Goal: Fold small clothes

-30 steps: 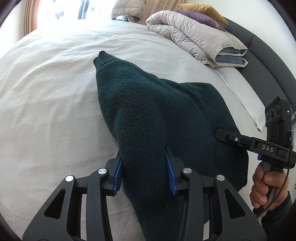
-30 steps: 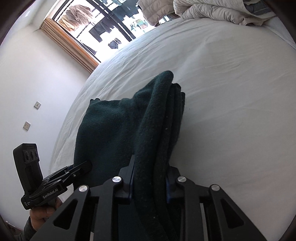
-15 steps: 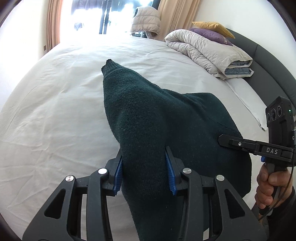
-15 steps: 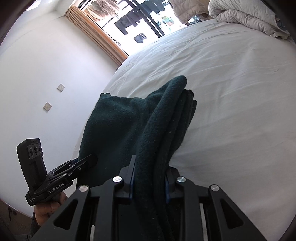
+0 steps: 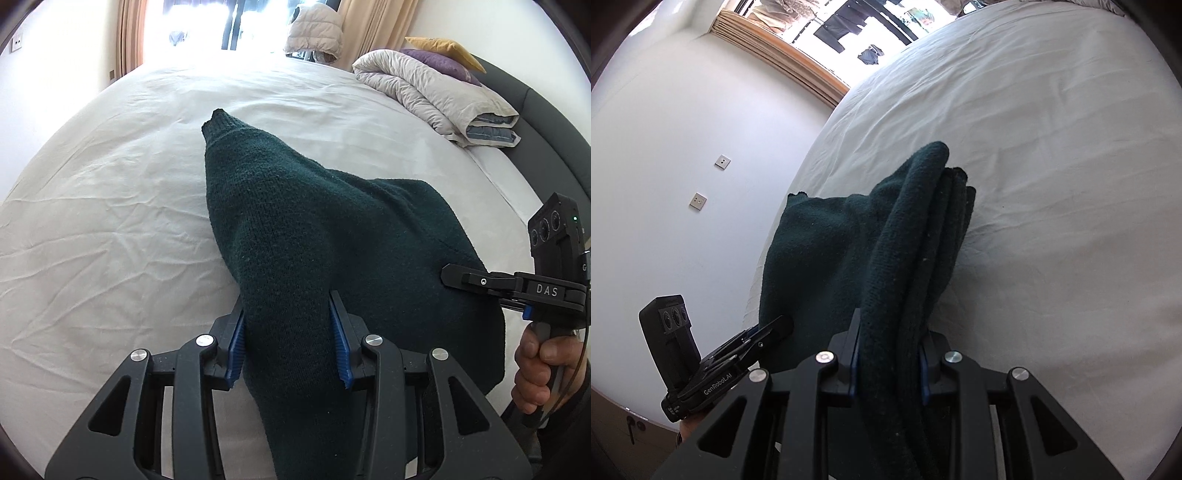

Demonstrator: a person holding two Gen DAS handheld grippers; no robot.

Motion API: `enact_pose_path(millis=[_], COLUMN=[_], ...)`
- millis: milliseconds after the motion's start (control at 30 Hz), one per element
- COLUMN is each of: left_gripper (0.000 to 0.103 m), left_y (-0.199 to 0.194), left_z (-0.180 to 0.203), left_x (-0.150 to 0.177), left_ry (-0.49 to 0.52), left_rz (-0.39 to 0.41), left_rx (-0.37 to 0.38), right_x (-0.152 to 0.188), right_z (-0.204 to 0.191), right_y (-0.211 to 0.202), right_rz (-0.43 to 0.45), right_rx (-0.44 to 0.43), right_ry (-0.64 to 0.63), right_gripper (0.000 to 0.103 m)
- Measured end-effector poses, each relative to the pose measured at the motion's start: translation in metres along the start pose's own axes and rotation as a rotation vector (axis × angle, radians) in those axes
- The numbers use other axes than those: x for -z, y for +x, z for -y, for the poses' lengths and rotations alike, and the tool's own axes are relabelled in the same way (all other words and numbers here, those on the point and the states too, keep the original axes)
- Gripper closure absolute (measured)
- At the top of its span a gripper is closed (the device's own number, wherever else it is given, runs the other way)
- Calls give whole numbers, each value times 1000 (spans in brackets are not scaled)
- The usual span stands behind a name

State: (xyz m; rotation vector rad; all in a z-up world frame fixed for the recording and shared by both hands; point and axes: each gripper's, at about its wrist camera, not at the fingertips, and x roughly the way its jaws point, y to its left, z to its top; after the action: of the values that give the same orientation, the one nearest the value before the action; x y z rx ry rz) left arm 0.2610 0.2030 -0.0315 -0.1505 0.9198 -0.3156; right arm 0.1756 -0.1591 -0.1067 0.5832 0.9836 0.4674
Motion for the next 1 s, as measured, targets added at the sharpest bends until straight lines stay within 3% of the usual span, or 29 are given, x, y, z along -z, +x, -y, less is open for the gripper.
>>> enact_pose_path(millis=[133, 200, 267, 333, 433, 600, 733, 833, 1000], left_gripper=[53, 44, 20, 6, 5, 5, 5, 5, 5], left_y=[14, 18, 20, 23, 24, 6, -22, -23, -9], left_z=[-6, -9, -12, -23, -35, -33, -23, -12, -16], left_x=[5, 8, 11, 16, 21, 26, 32, 35, 44], left_ry=[-33, -45, -51, -76, -113, -107, -91, -66, -79], left_rz=[-13, -8, 4, 13, 21, 69, 163, 154, 117], left_rx=[1, 0, -26, -33, 8, -43, -102, -114, -110], right_x=[2, 7, 11, 15, 16, 14, 7, 5, 24], right_z=[11, 21, 29, 31, 26, 6, -36, -58, -49], right_y=[9, 12, 11, 10, 1, -33, -48, -33, 8], right_rz=[3, 12, 29, 35, 41, 124, 168, 128, 27], right_rx=[-10, -21, -70, -90, -63, 32, -29, -94, -31], right_ry=[34, 54, 67, 74, 66, 37, -65, -107, -108], right_gripper=[73, 64, 63, 63, 57, 51, 51, 51, 51])
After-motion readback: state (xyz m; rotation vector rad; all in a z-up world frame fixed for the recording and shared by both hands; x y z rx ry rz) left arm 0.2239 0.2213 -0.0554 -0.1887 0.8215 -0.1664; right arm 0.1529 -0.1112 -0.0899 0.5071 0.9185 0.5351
